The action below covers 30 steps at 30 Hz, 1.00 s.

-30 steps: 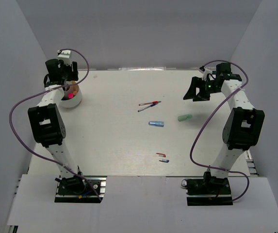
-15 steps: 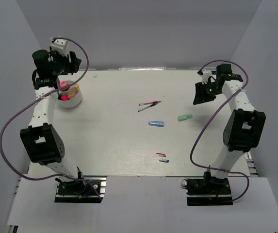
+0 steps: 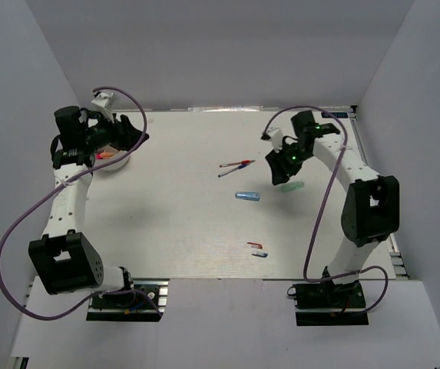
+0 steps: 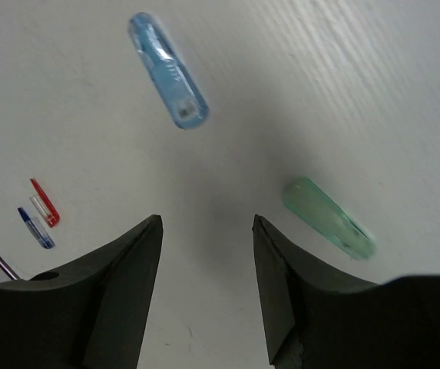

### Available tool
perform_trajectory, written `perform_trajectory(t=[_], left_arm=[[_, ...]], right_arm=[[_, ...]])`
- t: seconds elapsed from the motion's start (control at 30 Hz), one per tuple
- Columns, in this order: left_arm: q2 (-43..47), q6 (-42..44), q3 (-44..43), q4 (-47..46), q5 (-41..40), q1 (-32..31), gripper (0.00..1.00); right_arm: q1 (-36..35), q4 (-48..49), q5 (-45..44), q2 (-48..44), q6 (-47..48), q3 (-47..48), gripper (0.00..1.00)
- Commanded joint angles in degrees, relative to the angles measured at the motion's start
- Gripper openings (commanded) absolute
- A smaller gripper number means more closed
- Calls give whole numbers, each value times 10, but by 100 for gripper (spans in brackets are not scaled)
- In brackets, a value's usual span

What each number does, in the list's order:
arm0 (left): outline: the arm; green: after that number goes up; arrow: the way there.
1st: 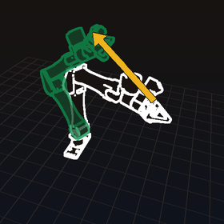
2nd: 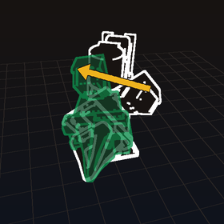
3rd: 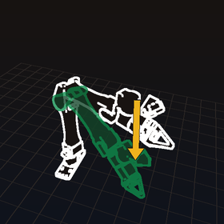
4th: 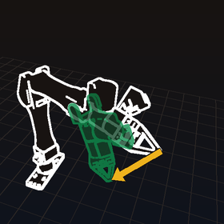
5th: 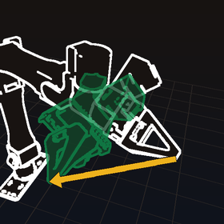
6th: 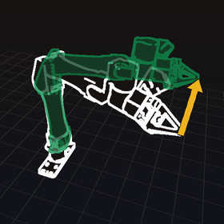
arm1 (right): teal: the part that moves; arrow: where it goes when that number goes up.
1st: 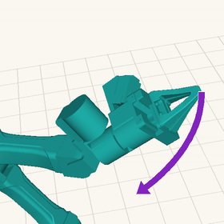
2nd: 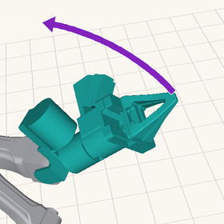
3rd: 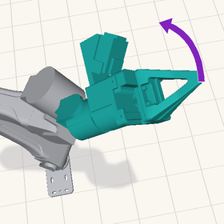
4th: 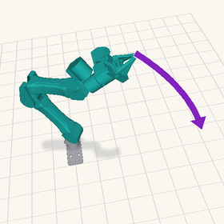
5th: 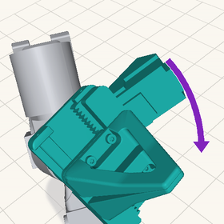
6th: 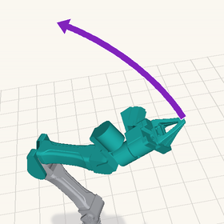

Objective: Sort the stationery into containers
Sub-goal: Grab a piece of stationery with the right arm

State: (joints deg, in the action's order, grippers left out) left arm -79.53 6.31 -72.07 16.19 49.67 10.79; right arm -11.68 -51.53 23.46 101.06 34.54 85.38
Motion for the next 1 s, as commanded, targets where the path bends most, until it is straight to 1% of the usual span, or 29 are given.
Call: perform_trajectory(t=[0.0,0.2,0.37,0.4,0.43,0.83,0.97], left_arm=[[49,-55,7,4,-14,6,78],[75,-54,25,47,-16,6,78],[96,-57,54,32,-10,6,78],[98,-77,57,29,-9,6,78],[100,-77,62,27,-9,0,78],[104,-90,72,3,-17,-5,80],[106,-91,73,2,-17,-5,80]], right_arm=[[-44,51,-17,4,-30,-19,57],[-87,82,-48,52,-23,-32,58],[-111,100,-66,69,-5,-39,60],[-114,99,-66,71,-3,-37,60],[-116,97,-65,74,0,-33,60],[-166,148,-109,113,17,-43,64],[-180,158,-118,119,22,-54,63]])
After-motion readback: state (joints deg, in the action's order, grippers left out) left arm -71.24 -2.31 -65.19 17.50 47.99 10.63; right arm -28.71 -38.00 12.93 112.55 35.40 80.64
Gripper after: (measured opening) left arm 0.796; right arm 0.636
